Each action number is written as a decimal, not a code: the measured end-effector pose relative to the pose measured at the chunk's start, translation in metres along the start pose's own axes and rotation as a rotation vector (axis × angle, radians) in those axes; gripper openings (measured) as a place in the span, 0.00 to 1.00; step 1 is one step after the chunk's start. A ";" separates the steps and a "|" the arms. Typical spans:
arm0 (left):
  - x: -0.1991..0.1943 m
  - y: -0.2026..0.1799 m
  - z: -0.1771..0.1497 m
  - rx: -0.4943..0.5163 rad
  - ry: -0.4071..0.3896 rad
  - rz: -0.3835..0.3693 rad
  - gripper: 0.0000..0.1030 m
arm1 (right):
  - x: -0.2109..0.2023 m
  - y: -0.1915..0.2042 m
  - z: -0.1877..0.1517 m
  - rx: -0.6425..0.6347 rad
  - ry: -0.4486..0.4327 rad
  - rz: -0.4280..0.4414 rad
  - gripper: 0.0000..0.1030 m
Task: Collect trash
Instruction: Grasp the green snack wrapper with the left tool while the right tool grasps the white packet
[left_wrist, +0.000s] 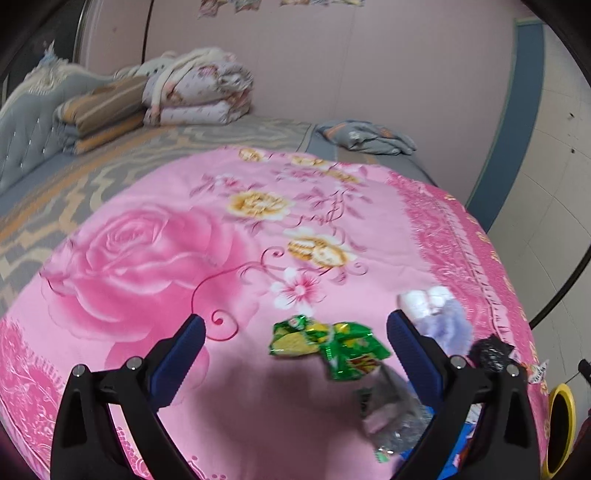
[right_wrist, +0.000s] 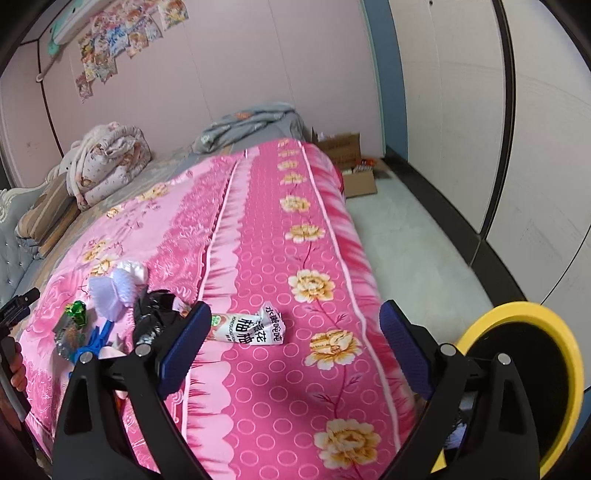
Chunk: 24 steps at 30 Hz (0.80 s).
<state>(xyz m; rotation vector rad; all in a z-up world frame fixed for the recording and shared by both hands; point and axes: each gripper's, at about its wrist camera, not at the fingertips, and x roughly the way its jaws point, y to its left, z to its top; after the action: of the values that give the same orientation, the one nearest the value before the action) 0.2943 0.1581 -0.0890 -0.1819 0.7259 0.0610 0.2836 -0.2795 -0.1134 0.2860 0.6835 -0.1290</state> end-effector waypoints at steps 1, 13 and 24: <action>0.004 0.002 -0.001 -0.003 0.006 0.003 0.92 | 0.008 0.000 -0.001 0.004 0.009 0.003 0.87; 0.058 0.011 -0.007 -0.060 0.070 0.006 0.92 | 0.063 0.009 -0.008 0.014 0.086 -0.002 0.90; 0.096 -0.016 -0.017 0.005 0.128 -0.051 0.76 | 0.101 0.016 -0.015 0.012 0.154 0.055 0.76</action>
<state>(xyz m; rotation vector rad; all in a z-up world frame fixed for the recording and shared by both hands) 0.3573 0.1387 -0.1631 -0.2005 0.8487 -0.0008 0.3557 -0.2620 -0.1859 0.3284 0.8266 -0.0590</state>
